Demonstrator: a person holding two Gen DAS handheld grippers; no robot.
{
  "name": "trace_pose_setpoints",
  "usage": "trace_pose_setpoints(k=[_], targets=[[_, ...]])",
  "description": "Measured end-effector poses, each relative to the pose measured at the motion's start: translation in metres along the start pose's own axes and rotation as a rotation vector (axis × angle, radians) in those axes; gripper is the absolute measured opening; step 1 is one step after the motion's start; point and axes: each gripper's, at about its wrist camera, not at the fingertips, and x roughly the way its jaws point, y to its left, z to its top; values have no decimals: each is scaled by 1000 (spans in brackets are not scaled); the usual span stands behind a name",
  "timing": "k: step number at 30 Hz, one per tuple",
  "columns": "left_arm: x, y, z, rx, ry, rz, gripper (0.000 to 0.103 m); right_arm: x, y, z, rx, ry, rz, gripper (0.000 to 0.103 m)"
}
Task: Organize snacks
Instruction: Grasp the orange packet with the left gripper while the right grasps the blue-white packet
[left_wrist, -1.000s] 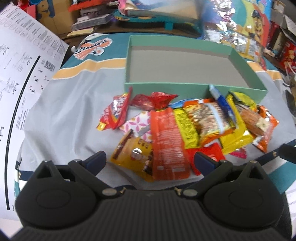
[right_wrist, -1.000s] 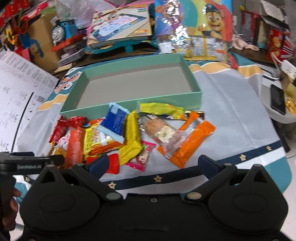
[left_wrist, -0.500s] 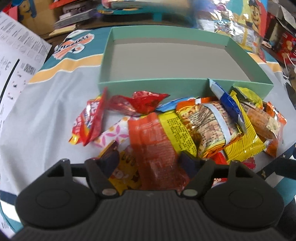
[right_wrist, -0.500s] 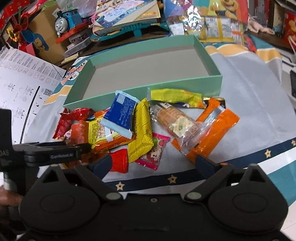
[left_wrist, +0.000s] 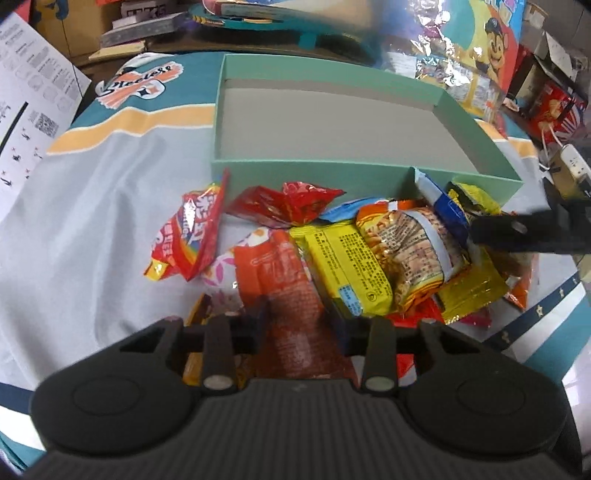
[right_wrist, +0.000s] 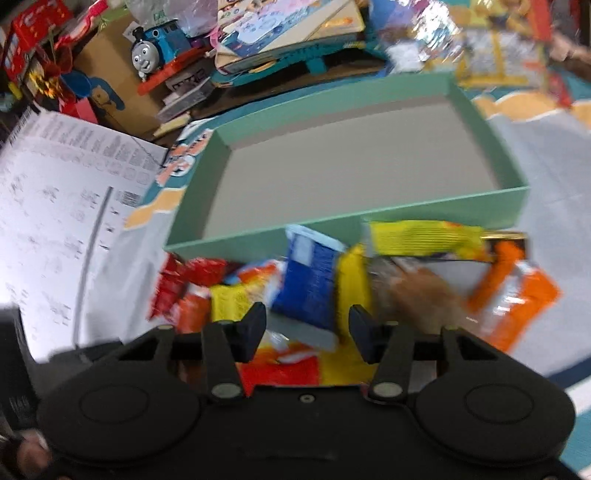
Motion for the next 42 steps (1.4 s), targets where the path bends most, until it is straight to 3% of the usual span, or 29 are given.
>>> trace_pose_setpoints(k=[7, 10, 13, 17, 18, 25, 27, 30, 32, 35, 36, 38, 41, 42], targets=[[6, -2, -1, 9, 35, -25, 42, 42, -5, 9, 18, 52, 44, 48], [12, -13, -1, 59, 44, 10, 41, 44, -9, 9, 37, 36, 74, 45], [11, -23, -1, 102, 47, 43, 33, 41, -10, 9, 41, 25, 81, 42], [3, -17, 4, 63, 54, 23, 6, 33, -14, 10, 48, 17, 98, 37], [2, -15, 4, 56, 58, 28, 7, 28, -18, 8, 47, 17, 102, 37], [3, -6, 5, 1, 98, 55, 29, 19, -16, 1, 21, 17, 101, 35], [5, -9, 5, -8, 120, 33, 60, 13, -16, -4, 5, 17, 95, 33], [9, -21, 3, 22, 128, 30, 66, 7, -20, -8, -11, 21, 74, 28], [17, -33, -1, 84, 138, 63, 63, 3, -25, -12, -5, 36, 78, 28], [19, -47, -5, 169, 91, 154, 45, 4, -25, -16, -16, 64, 82, 31], [18, -46, -5, 165, 88, 156, 37, 5, -24, -16, -17, 69, 85, 32], [15, -37, -3, 132, 89, 134, 32, 6, -25, -16, -2, 79, 97, 40], [9, -16, -1, 51, 100, 74, 29, 5, -23, -13, -9, 70, 96, 62], [8, -11, -2, 29, 101, 59, 29, 5, -24, -13, -11, 63, 95, 62]])
